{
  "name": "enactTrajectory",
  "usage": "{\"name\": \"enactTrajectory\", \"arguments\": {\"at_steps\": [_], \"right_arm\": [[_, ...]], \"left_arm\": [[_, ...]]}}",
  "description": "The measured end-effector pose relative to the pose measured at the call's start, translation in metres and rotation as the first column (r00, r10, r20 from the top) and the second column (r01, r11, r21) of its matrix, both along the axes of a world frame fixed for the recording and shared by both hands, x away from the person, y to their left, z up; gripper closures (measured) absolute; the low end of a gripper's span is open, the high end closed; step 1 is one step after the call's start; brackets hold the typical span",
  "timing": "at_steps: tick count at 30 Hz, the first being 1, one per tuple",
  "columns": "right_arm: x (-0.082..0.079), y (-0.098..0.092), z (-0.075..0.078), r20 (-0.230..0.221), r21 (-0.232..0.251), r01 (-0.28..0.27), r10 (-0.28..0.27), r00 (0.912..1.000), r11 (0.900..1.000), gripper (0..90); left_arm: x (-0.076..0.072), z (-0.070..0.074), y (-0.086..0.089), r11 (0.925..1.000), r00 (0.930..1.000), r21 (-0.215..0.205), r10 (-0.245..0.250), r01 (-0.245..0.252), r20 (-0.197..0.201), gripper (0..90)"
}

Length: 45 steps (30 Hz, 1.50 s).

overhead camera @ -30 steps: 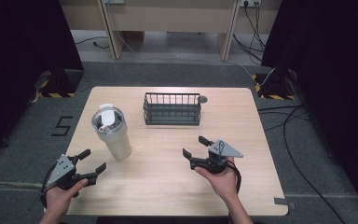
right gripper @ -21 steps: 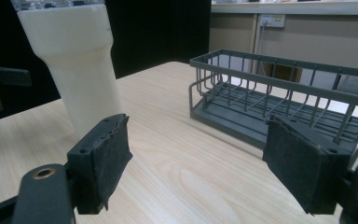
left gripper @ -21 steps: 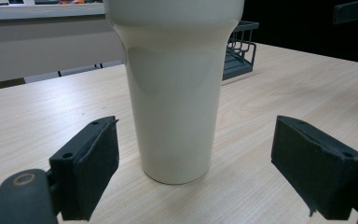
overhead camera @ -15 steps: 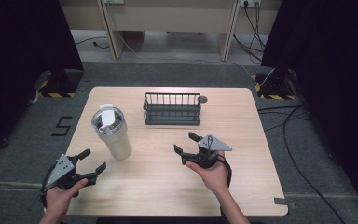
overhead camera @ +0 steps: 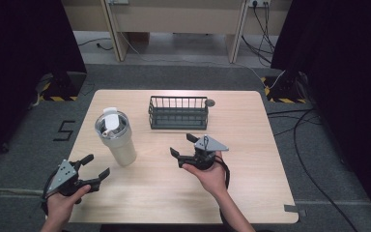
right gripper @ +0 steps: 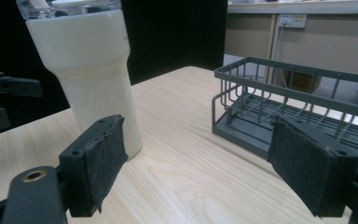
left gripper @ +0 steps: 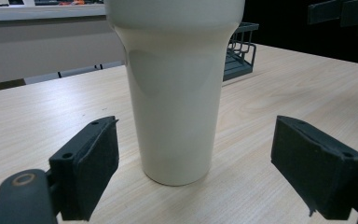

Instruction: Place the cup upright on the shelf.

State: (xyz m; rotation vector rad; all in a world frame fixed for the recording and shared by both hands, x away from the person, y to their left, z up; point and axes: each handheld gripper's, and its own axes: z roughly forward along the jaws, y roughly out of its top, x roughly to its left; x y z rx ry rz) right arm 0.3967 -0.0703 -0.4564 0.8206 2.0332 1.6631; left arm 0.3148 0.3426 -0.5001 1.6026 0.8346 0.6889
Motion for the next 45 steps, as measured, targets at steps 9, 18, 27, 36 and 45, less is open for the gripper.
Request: {"name": "enactTrajectory", "arguments": {"at_steps": [9, 18, 27, 36, 45], "right_arm": [[0.008, 0.02, 0.0, 0.001, -0.002, -0.031, 0.031, 0.9995, 1.0, 17.4], [0.015, 0.045, -0.002, -0.002, -0.009, -0.071, 0.071, 0.9975, 0.997, 17.1], [0.02, 0.064, -0.004, -0.001, -0.016, -0.103, 0.103, 0.9947, 0.995, 16.6], [0.025, 0.086, -0.006, 0.001, 0.001, -0.125, 0.125, 0.9921, 0.992, 16.2], [0.028, 0.108, -0.006, 0.013, -0.009, -0.152, 0.153, 0.9882, 0.988, 16.0]], "left_arm": [[0.0, 0.0, 0.0, 1.0, 1.0, 0.001, -0.001, 0.001, 0.0, 14.4], [0.0, 0.0, 0.001, 1.0, 1.0, 0.001, 0.003, -0.003, -0.002, 14.3], [0.0, 0.0, 0.002, 1.0, 1.0, -0.001, 0.004, -0.004, -0.002, 14.3], [-0.001, 0.0, 0.002, 1.0, 1.0, -0.002, 0.001, -0.001, -0.001, 14.3], [-0.002, 0.001, 0.005, 1.0, 1.0, -0.004, 0.007, -0.007, 0.002, 14.3]]}}
